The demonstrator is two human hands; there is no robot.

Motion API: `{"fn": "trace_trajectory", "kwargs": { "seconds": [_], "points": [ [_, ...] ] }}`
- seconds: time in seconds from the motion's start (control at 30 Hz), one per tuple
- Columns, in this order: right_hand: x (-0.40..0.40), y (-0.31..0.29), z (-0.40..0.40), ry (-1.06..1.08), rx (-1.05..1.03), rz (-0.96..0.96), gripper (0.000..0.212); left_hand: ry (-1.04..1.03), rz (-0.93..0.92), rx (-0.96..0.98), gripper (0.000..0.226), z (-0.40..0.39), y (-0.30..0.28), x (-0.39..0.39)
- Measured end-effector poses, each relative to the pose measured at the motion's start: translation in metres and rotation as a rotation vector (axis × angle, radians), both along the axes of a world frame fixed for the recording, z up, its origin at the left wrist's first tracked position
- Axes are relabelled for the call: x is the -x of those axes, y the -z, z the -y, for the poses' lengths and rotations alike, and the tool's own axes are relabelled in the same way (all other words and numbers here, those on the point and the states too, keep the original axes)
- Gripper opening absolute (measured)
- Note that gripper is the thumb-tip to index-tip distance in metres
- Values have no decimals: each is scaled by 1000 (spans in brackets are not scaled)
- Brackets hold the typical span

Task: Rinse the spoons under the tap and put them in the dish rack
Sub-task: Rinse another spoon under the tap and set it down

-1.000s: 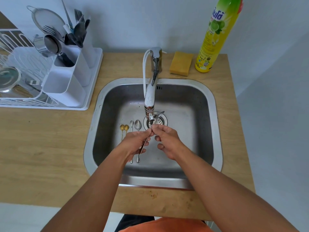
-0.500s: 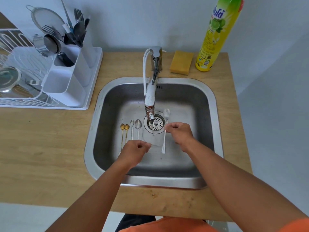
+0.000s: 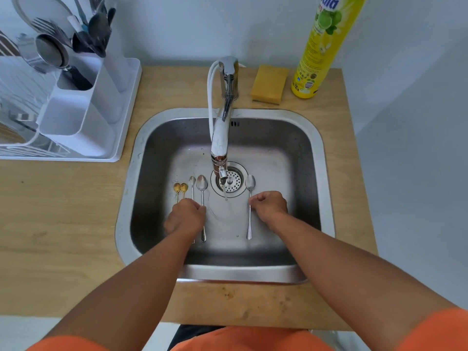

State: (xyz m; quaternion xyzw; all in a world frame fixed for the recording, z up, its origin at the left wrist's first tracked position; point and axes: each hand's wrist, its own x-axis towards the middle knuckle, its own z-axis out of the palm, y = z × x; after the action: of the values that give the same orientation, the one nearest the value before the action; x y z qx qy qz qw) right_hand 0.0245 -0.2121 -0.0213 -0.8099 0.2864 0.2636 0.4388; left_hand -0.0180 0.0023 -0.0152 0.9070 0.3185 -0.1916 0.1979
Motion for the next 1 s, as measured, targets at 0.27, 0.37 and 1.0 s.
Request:
{"fn": "trace_trajectory", "kwargs": {
  "seconds": [0.27,0.37,1.0],
  "points": [
    [1,-3,-3,-57,120,-28,16,28,-46,-34,29,2,-1,-5],
    [1,-6,-5,-124,202,-23,13,1,-69,-12,28,5,-4,-6],
    [2,-23,-26,-221,-200,30,20,-136,-30,748,25,30,-28,4]
  ]
}}
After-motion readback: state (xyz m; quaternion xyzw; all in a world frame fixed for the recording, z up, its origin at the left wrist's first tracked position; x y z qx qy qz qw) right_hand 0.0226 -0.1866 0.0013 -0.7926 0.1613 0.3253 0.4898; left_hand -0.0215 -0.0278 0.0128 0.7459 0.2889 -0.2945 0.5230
